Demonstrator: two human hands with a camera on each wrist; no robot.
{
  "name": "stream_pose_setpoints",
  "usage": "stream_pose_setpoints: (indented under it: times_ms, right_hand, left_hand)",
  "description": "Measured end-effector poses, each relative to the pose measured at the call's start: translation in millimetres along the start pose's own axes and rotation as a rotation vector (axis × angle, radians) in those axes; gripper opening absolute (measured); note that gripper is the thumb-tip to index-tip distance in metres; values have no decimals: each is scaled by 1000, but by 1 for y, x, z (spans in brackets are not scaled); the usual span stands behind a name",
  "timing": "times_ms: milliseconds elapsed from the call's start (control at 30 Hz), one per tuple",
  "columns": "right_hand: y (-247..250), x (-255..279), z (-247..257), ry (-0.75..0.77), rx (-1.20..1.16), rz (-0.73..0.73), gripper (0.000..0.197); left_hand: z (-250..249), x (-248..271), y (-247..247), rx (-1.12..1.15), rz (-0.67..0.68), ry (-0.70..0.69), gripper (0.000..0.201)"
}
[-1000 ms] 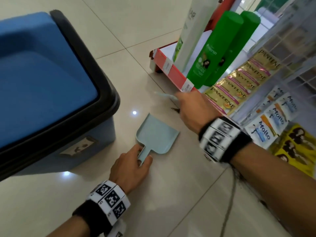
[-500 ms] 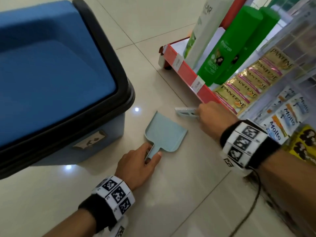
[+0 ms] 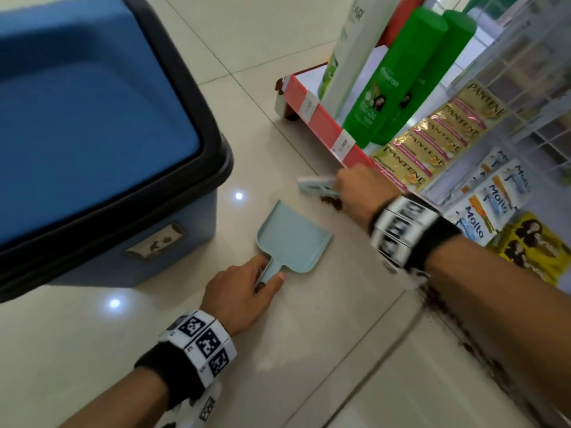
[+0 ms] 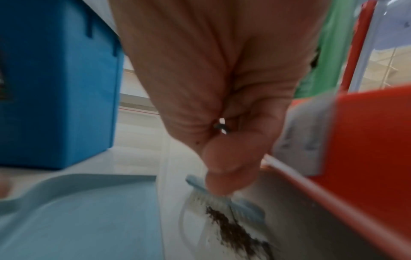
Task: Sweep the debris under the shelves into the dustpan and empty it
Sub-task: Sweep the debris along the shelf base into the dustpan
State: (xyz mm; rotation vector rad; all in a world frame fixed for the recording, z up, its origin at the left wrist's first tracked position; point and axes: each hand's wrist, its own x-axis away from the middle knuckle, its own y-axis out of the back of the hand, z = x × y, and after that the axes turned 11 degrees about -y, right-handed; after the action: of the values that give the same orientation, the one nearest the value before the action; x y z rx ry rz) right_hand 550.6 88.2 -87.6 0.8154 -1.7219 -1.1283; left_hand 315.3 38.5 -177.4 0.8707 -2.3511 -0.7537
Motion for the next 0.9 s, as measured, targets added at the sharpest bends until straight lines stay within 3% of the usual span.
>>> stream_pose_setpoints:
  times_ms: [133,333,467,700,900]
  right_hand:
    - [-9,38,-39,44,47,16,13]
    - [1,19,-12,94,-59,-229,17]
    - [-2,2,4,81,-12,-175,25]
    - [-14,53,-49,76,11,-17,20]
    - [-1,45,-36,113,-121,-282,23]
  left_hand:
    - [-3,2,1,-15,41,2,40]
    - [-8,2,0,-51,64,1,39]
    - [-8,3,0,-62,58,16,40]
    - [-7,6,0,-47,41,-7,38]
    - [-8,5,-1,-60,51,-10,38]
